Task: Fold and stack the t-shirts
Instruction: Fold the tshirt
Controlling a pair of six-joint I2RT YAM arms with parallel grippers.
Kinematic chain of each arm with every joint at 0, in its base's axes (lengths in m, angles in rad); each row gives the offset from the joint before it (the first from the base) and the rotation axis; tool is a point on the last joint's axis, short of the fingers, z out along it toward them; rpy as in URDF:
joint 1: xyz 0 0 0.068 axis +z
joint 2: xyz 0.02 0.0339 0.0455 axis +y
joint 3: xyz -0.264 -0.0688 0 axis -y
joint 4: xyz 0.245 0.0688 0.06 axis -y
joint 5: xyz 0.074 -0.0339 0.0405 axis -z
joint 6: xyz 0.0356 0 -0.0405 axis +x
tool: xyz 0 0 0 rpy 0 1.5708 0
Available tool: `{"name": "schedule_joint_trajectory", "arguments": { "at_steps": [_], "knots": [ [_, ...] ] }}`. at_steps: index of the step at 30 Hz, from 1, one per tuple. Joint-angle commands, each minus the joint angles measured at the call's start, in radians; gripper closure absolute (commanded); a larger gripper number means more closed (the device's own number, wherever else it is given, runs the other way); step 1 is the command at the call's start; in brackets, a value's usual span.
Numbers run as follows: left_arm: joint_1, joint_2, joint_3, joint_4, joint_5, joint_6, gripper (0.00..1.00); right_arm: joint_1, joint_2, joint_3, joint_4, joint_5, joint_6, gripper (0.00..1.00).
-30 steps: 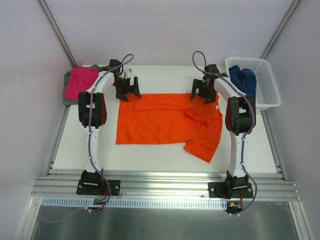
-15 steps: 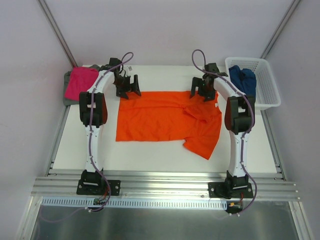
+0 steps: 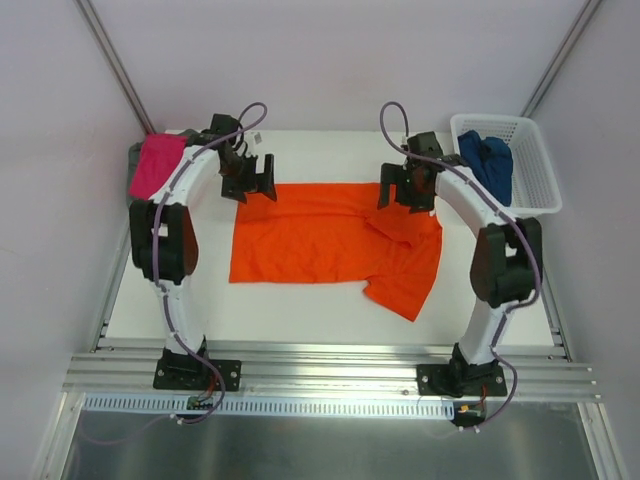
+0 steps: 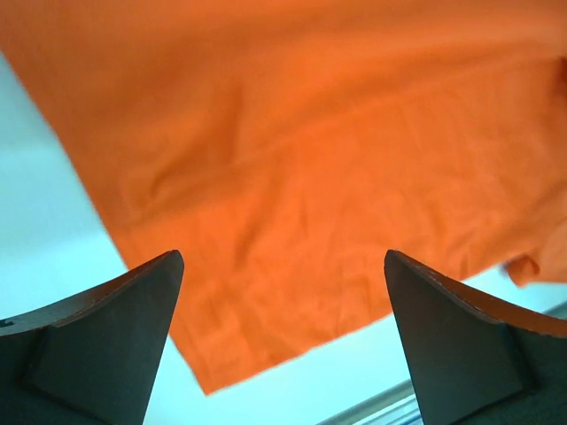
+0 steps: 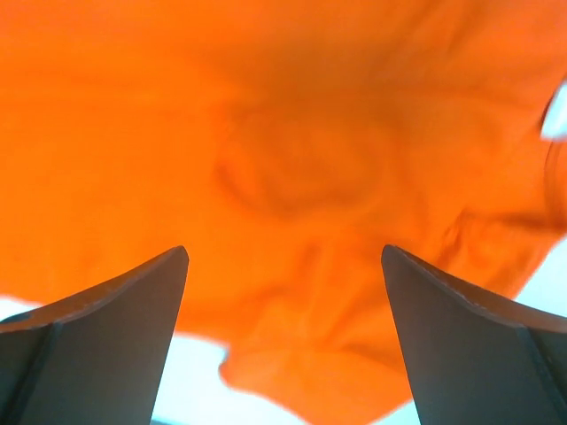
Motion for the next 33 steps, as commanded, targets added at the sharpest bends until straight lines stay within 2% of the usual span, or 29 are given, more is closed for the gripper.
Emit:
{"name": "schedule_joint_trajectory", "arguments": {
  "at_steps": [1, 7, 10, 12, 23, 30, 33],
  "knots": [
    [-0.003, -0.215, -0.147, -0.015, -0.058, 0.036, 0.01, 0.035, -0.209, -0.101, -0.064, 0.007, 0.009, 0.04],
    [0.000, -0.410, -0.428, -0.011, -0.062, 0.036, 0.02, 0.041, -0.439, -0.359, -0.160, -0.047, 0.019, 0.04],
    [0.015, -0.428, -0.508, 0.003, -0.053, 0.035, 0.06, 0.039, -0.524, -0.512, -0.170, -0.068, 0.029, 0.01],
    [0.023, -0.431, -0.536, 0.014, -0.050, 0.042, 0.07, 0.041, -0.554, -0.571, -0.158, -0.080, 0.036, 0.04],
    [0.055, -0.379, -0.579, 0.021, -0.027, 0.041, 0.07, 0.064, -0.616, -0.824, -0.158, -0.131, 0.069, 0.16],
    [0.061, -0.274, -0.541, 0.018, 0.022, 0.030, 0.10, 0.090, -0.608, -0.845, -0.137, -0.149, 0.071, 0.20],
    [0.064, -0.244, -0.510, 0.015, 0.037, 0.022, 0.10, 0.091, -0.584, -0.832, -0.124, -0.148, 0.065, 0.26]
  ]
}}
